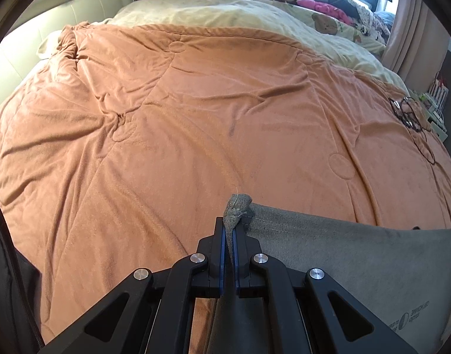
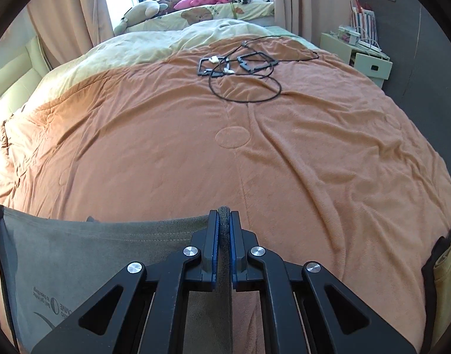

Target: Fold small clothes

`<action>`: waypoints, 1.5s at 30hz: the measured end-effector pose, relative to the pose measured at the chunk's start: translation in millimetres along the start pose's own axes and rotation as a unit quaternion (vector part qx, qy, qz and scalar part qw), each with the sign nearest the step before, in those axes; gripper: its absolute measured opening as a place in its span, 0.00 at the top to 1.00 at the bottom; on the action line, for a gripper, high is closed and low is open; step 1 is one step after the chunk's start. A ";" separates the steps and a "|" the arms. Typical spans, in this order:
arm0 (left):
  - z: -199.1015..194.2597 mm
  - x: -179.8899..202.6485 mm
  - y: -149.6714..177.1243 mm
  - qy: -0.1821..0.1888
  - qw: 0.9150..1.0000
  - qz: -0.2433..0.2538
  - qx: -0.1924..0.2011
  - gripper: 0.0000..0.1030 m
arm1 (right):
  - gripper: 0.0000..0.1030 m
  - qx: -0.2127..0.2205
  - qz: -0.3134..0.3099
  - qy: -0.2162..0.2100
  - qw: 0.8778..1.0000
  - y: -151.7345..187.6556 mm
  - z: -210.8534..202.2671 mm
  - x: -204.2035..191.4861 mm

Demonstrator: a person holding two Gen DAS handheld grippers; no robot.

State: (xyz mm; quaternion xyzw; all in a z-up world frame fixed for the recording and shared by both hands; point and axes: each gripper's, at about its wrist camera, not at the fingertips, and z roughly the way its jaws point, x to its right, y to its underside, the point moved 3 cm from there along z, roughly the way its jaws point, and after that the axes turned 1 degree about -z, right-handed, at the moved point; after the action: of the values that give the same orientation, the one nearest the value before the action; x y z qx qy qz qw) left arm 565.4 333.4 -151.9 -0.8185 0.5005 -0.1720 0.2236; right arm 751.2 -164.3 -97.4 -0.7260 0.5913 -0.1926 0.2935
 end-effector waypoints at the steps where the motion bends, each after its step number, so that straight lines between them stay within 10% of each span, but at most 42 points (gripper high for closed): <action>1: 1.9 0.9 -1.0 -0.003 1.000 0.001 -0.001 0.96 | 0.98 0.000 0.000 0.000 1.000 0.3 0.8 0.9; 16: 75.3 8.7 11.1 -0.049 0.997 0.029 -0.057 0.96 | 0.97 -0.052 0.008 0.020 0.998 0.6 77.1 1.8; 27: 34.8 34.7 13.2 0.025 0.998 0.022 -0.054 0.91 | 0.96 -0.053 -0.022 -0.011 0.998 2.2 44.4 -32.1; 31: 23.1 59.2 22.5 0.061 0.996 0.031 -0.052 0.64 | 0.95 -0.059 -0.041 -0.050 0.996 9.0 30.0 -57.1; 34: 16.4 78.4 28.4 0.072 0.995 0.048 -0.044 0.46 | 0.58 -0.059 -0.055 -0.073 0.994 12.5 22.1 -73.0; 35: 14.1 85.5 29.8 0.077 0.995 0.055 -0.042 0.46 | 0.44 -0.055 -0.059 -0.080 0.994 13.4 19.6 -78.4; 41: 7.4 113.1 35.5 0.105 0.992 0.062 -0.031 0.46 | 0.44 -0.066 -0.058 -0.114 0.990 18.2 22.5 -93.7; 45: 13.4 134.4 39.9 0.118 0.989 0.083 -0.038 0.73 | 0.69 -0.081 -0.060 -0.125 0.987 20.7 33.9 -105.4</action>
State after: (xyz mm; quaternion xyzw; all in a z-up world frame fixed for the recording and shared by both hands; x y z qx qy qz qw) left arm 601.7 199.6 -176.9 -0.7560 0.5956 -0.2292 0.1454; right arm 733.1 -57.8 -129.3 -0.8001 0.5187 -0.0693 0.2934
